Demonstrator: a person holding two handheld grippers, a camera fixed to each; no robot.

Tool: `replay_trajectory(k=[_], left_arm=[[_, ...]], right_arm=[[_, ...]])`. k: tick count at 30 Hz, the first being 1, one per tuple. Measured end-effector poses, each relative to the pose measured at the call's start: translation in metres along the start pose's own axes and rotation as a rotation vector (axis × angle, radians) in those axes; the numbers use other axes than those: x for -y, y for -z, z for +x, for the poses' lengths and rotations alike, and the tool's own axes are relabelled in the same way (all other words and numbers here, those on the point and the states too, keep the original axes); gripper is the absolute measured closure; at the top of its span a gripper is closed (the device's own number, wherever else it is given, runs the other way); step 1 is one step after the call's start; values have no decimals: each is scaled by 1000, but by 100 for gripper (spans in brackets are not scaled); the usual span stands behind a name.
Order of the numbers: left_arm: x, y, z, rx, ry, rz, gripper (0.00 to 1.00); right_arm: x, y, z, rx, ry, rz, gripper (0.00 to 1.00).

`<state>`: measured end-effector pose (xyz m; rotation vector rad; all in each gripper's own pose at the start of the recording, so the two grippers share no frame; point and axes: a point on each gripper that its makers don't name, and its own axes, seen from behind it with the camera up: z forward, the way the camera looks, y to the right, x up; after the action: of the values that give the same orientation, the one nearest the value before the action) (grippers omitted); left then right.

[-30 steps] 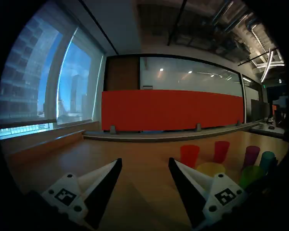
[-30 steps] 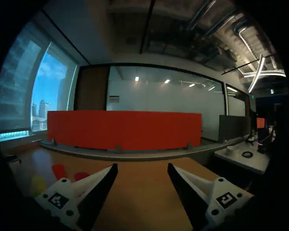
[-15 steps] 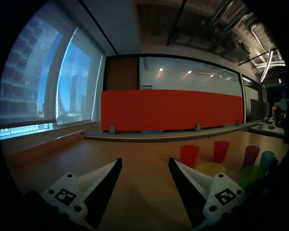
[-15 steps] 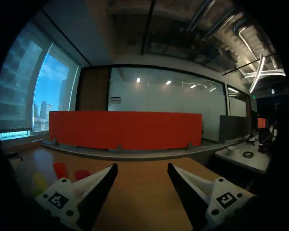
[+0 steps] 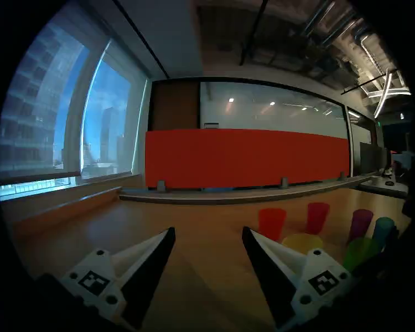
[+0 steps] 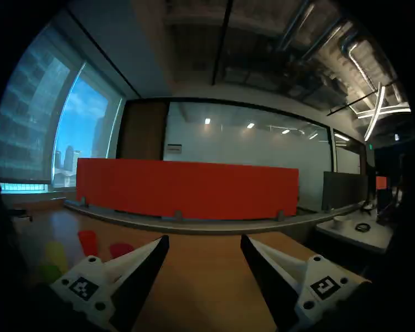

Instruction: Pour water

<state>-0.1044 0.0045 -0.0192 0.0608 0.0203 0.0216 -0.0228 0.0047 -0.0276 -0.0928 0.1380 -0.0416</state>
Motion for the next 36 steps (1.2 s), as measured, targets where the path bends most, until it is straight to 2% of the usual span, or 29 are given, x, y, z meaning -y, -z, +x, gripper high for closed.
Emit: replay_trajectory(k=[8,14,24,36], left_arm=[[0,0,0,0,0,0,11],[0,0,0,0,0,0,10],[0,0,0,0,0,0,10],[0,0,0,0,0,0,11]], right_arm=[[15,-6,-11,-26,-30,42,0],[16,-8,-18,-32,-50,37,0],[13,-13,-46,9,-66,27,0],[22,-17,-63,24,-67,54,0]])
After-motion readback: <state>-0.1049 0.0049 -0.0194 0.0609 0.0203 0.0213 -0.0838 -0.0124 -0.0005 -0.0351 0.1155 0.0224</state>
